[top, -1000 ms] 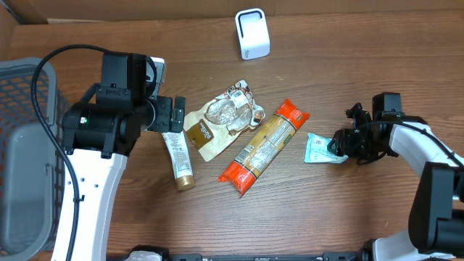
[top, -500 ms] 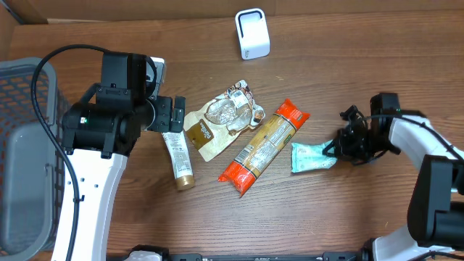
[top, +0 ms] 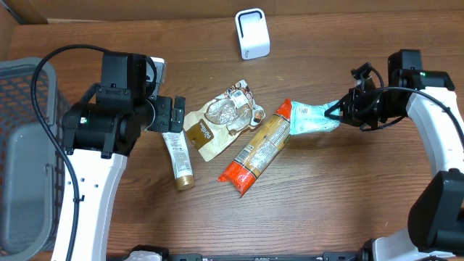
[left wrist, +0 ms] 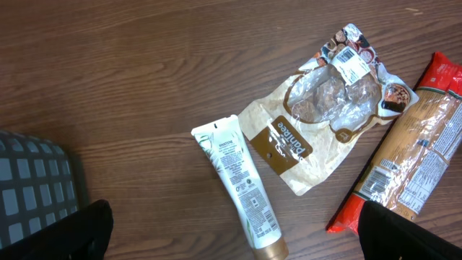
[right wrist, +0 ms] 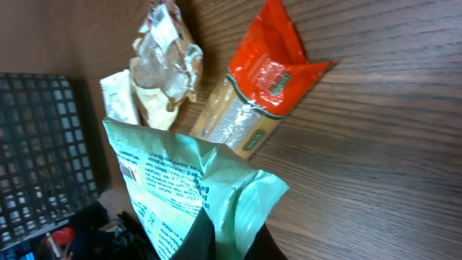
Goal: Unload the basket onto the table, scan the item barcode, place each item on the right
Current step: 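Carry the mint-green packet up toward the white scanner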
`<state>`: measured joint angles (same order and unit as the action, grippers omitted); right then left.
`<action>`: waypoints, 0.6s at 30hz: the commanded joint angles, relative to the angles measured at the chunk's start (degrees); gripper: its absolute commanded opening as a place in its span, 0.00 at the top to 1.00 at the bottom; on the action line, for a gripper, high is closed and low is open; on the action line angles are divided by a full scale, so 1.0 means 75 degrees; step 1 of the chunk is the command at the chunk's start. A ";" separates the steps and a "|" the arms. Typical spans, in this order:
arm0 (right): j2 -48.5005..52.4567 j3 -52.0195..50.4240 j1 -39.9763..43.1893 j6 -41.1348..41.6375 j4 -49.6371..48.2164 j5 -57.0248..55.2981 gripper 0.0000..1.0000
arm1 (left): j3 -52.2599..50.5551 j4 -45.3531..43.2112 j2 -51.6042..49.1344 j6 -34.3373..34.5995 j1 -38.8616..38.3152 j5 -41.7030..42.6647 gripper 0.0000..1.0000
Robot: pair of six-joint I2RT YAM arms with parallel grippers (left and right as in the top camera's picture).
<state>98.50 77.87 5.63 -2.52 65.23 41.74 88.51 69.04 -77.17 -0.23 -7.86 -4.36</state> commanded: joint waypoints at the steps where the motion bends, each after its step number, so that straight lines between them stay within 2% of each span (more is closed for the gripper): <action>1: -0.0219 0.0172 -0.0052 0.0221 -0.0017 0.0475 0.96 | 0.0061 -0.0009 -0.0055 -0.0143 0.0009 -0.0070 0.00; 18: -0.0219 0.0172 -0.1941 0.0230 -0.0364 0.0507 0.96 | 0.0061 -0.0009 -0.0055 -0.0143 0.0009 -0.0073 0.00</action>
<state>98.41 77.87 -7.46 -1.04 62.83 43.55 88.51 69.04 -77.17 -0.23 -7.86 -4.38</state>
